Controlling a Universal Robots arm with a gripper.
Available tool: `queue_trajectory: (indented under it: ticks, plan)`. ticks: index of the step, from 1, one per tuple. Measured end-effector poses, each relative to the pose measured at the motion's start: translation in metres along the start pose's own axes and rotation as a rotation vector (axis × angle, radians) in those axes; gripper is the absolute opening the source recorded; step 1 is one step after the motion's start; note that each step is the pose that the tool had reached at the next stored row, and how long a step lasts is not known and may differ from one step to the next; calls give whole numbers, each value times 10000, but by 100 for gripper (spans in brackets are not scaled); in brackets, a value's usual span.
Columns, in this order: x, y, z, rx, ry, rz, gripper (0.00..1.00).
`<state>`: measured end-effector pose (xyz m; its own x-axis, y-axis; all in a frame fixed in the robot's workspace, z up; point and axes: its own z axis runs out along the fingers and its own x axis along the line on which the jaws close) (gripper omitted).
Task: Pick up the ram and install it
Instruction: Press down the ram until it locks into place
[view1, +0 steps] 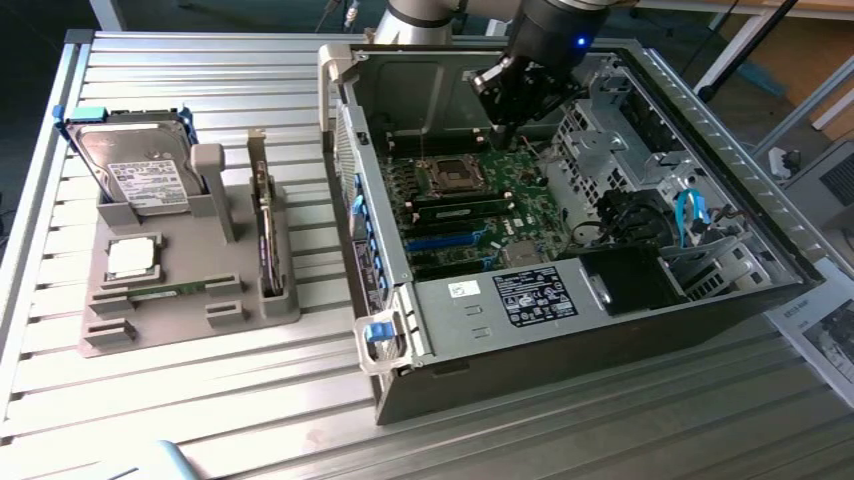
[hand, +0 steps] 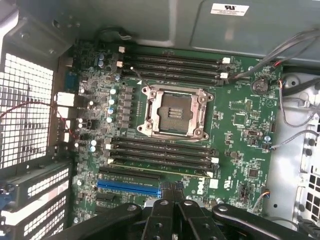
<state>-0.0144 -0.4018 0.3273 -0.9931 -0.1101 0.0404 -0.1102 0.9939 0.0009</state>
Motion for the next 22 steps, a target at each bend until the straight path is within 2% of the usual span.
queue_trajectory:
  ticks: [2, 3, 11, 13, 14, 22]
  plan:
    - [9, 1, 1, -3, -68, 0, 10]
    - [9, 1, 2, -3, -74, -1, 10]
    - [10, 1, 2, -13, -76, 288, 10]
    - [10, 2, 4, -30, -76, 766, 10]
    - [10, 2, 4, -32, -76, 846, 10]
    - [11, 2, 4, -35, -81, 895, 10]
